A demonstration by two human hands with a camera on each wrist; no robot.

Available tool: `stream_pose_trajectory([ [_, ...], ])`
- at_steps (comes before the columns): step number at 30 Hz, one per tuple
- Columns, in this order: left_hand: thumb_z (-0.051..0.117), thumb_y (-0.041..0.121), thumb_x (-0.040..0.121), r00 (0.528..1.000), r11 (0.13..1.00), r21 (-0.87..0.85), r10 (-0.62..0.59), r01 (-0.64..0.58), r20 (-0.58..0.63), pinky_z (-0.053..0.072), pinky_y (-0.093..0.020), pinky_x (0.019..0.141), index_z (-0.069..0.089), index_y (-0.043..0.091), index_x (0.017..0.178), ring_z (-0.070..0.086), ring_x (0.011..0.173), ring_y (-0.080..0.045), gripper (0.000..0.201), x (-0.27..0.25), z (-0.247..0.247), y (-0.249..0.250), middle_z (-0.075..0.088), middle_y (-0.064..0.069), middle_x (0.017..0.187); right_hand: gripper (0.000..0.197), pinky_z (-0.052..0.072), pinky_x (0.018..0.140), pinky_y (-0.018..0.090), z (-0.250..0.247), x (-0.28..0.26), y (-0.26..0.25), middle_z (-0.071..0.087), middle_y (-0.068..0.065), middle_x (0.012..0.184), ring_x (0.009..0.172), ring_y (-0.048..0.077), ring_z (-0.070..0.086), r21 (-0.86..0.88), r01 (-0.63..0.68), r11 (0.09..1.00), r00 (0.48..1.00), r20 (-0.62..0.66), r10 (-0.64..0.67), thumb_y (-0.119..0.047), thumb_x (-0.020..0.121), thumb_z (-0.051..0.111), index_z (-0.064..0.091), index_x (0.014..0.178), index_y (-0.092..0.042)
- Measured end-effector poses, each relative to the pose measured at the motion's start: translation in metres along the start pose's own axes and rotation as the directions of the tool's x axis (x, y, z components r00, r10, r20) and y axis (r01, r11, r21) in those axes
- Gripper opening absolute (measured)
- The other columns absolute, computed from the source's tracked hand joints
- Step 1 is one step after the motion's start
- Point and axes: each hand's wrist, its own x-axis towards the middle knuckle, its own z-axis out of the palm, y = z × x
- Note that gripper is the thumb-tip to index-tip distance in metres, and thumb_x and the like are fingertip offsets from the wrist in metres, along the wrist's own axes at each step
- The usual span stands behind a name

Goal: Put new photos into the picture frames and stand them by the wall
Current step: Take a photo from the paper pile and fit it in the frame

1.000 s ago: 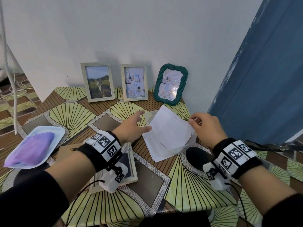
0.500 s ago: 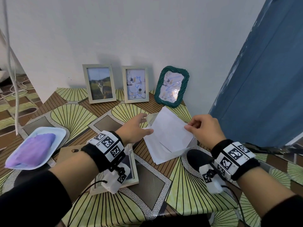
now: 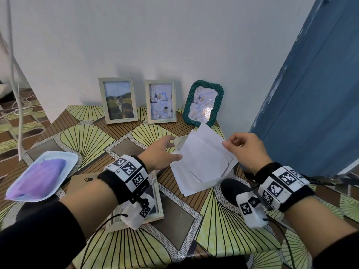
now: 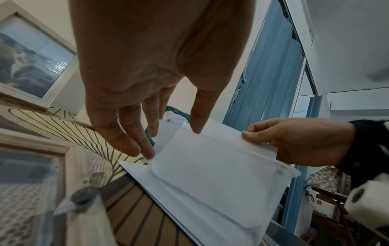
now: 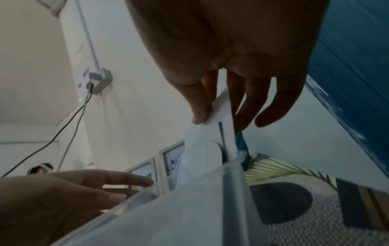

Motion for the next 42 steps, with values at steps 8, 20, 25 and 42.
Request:
stream_pose_trajectory([
  [8,0.071,0.026,0.089,1.0,1.0,0.024,-0.015,0.015,-0.003,0.045,-0.024,0.076,0.034,0.027,0.147,0.055,0.109,-0.018,0.07,-0.001,0.0,0.001,0.052,-0.003,0.137,0.023,0.042,0.06,0.026,-0.006,0.003,-0.01,0.062,-0.004,0.071,0.068,0.013,0.057,-0.178,0.156,0.972,0.984,-0.061,-0.169,-0.024,0.096,0.059,0.065,0.077,-0.013],
  [20,0.07,0.031,0.089,1.0,0.998,0.067,0.003,-0.003,0.004,0.049,-0.03,0.083,0.033,0.028,0.148,0.058,0.106,-0.019,0.07,-0.002,-0.001,-0.001,0.053,-0.006,0.13,0.027,0.048,0.061,0.028,0.003,-0.001,-0.01,0.058,0.001,0.072,0.065,0.019,0.057,-0.325,0.111,0.939,0.985,0.161,-0.061,-0.005,0.09,0.049,0.061,0.098,-0.027],
  [25,0.07,0.032,0.089,1.0,0.998,0.067,0.009,-0.009,0.005,0.05,-0.03,0.083,0.033,0.028,0.148,0.059,0.103,-0.019,0.07,0.0,0.0,-0.003,0.053,-0.005,0.126,0.018,0.052,0.076,0.031,0.011,0.002,-0.011,0.068,0.001,0.089,0.079,0.018,0.061,-0.338,0.081,0.938,0.986,0.165,-0.026,-0.024,0.095,0.055,0.072,0.096,-0.017],
  [42,0.072,0.031,0.088,1.0,0.998,0.067,0.016,-0.016,0.0,0.047,-0.024,0.071,0.034,0.029,0.147,0.058,0.093,-0.008,0.07,0.003,-0.001,-0.004,0.054,-0.002,0.121,0.018,0.041,0.079,0.026,0.001,0.005,-0.011,0.07,-0.007,0.081,0.082,0.0,0.056,0.006,-0.112,0.994,0.986,0.127,0.11,-0.033,0.071,0.086,0.075,0.063,-0.021],
])
